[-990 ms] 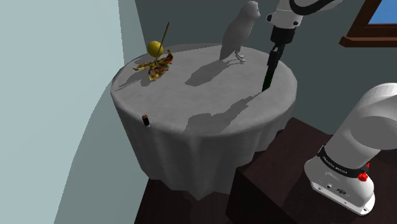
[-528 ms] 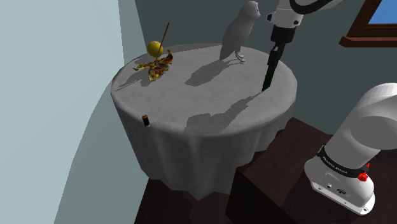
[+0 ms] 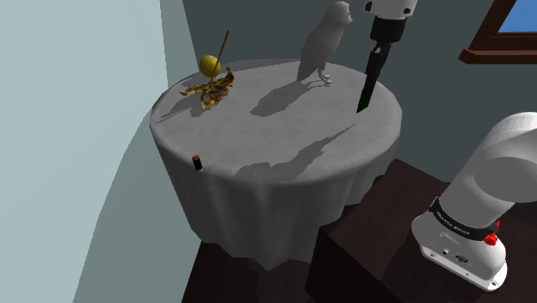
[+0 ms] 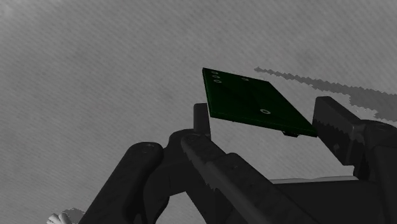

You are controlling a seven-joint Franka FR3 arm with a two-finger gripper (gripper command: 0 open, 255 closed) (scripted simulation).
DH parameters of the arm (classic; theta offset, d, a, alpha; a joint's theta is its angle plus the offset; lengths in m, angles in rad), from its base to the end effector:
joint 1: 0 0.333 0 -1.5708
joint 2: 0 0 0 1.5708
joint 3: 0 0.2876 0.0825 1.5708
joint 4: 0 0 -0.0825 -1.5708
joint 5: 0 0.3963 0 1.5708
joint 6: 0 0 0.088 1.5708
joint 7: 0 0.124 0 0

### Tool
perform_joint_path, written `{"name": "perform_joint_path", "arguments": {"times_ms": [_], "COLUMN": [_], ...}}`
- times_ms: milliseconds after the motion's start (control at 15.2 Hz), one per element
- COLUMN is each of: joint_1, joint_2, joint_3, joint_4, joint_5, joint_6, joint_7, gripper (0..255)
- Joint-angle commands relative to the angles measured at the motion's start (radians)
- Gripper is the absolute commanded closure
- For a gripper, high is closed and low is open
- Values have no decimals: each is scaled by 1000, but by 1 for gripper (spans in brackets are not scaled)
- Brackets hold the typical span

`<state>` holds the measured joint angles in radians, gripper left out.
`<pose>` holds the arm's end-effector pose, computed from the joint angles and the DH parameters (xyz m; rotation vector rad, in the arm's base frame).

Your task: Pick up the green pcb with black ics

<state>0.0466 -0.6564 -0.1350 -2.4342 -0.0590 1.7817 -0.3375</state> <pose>0.3820 -0.0418 0.4843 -3.0850 -0.4494 -0.0076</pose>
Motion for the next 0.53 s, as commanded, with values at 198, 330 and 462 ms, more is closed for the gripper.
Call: {"name": "perform_joint_path", "arguments": {"times_ms": [198,330,462], "joint_1": [2,3,3], "joint_2": [3,6,6], "joint_3": [4,5,5], "joint_4": [68,97,99], "joint_5": [3,5,5], "joint_6": [-66,-92,-94], "joint_7": [0,0,0], "gripper": [255,255,255]}}
